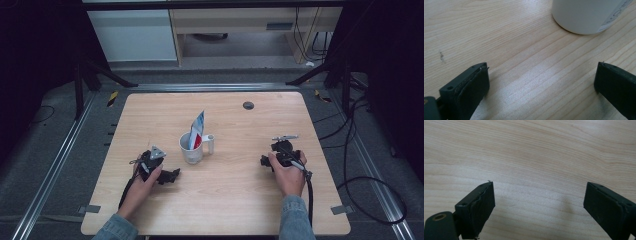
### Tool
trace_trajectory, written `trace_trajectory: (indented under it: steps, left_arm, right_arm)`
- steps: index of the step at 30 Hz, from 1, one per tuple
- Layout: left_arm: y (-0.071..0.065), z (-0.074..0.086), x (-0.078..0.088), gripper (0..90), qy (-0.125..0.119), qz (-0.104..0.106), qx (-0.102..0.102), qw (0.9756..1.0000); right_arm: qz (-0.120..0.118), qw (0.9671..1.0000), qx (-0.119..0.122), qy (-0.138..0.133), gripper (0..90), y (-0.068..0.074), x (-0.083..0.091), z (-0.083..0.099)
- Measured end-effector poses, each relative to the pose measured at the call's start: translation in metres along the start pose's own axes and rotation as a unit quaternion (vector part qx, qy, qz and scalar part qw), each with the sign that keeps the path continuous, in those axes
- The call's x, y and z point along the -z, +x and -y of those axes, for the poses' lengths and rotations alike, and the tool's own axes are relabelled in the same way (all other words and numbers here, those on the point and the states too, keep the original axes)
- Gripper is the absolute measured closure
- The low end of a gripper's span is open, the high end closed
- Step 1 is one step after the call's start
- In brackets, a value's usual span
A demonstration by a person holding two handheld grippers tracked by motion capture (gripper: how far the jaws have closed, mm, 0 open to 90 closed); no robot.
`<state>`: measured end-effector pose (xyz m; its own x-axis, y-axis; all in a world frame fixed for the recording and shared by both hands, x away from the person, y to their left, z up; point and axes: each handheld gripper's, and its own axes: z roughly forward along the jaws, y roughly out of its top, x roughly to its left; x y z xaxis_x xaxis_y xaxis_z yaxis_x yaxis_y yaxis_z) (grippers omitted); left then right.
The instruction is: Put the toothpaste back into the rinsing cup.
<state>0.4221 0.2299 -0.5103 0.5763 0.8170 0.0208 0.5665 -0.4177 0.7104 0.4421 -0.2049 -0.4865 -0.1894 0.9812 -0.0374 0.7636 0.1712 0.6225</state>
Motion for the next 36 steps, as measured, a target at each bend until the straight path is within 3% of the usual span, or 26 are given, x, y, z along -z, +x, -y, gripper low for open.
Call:
trace_trajectory:
  steps: [13, 18, 27, 31, 32, 36]
  left_arm:
    - [0.0, 0.0, 0.0, 0.0, 0.0, 0.0, 0.0, 1.0]
    - [0.0, 0.0, 0.0, 0.0, 0.0, 0.0, 0.0, 1.0]
    - [0.0, 0.0, 0.0, 0.0, 0.0, 0.0, 0.0, 1.0]
    - [0.0, 0.0, 0.0, 0.0, 0.0, 0.0, 0.0, 1.0]
    - [0.0, 0.0, 0.0, 0.0, 0.0, 0.0, 0.0, 1.0]
    - [0.0, 0.0, 0.0, 0.0, 0.0, 0.0, 0.0, 1.0]
  right_arm:
    - [-0.006, 0.9998, -0.016, -0.003, 10.2, 0.002, -0.013, 0.005]
    - [-0.007, 0.9994, -0.029, -0.017, 9.6, -0.001, -0.016, 0.006]
    - [0.001, 0.9989, -0.03, -0.036, 7.7, -0.001, -0.019, 0.008]
    - [0.003, 0.9981, -0.032, -0.052, 5.9, -0.002, -0.021, 0.01]
    - [0.004, 0.9968, -0.033, -0.072, 4.3, -0.002, -0.023, 0.013]
    - [0.008, 0.9967, -0.04, -0.07, 0.5, -0.006, -0.024, 0.015]
